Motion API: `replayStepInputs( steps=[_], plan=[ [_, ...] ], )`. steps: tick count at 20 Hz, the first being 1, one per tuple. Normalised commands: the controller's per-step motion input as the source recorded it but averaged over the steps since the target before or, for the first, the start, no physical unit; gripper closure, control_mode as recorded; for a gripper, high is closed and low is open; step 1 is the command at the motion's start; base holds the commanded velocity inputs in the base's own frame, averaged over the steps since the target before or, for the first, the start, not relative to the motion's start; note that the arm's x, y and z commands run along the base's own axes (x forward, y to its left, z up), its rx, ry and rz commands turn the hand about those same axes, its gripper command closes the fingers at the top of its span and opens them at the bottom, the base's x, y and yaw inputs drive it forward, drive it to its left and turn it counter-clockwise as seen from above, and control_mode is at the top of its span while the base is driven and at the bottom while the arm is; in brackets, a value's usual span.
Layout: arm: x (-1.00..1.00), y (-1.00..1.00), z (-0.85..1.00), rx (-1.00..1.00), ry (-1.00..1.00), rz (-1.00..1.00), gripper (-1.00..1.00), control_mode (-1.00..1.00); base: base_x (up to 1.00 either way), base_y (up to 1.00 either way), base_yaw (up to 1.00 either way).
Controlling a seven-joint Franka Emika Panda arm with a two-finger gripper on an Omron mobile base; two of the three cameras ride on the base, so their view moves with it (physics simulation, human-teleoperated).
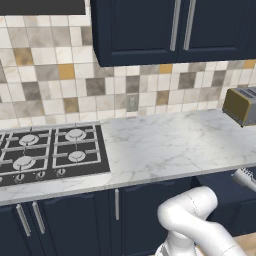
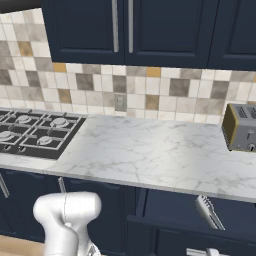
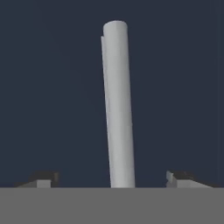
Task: Take the tongs from the drawer on the right and place them on the dining counter next to the tray containing the hot dog.
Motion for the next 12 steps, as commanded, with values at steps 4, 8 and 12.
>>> replayStepInputs(
  steps=[4, 8, 12],
  plan=[
    [-0.43, 0.09, 0.41, 0.00, 0.13, 0.00, -1.00, -1.00, 0.00, 0.00, 0.00],
    [-0.39, 0.11, 0.51, 0.00, 0.20, 0.00, -1.00, -1.00, 0.00, 0.00, 0.00],
    [-0.11, 0.11, 0.61, -0.02, 0.23, 0.00, -1.00, -1.00, 0.00, 0.00, 0.00]
  ],
)
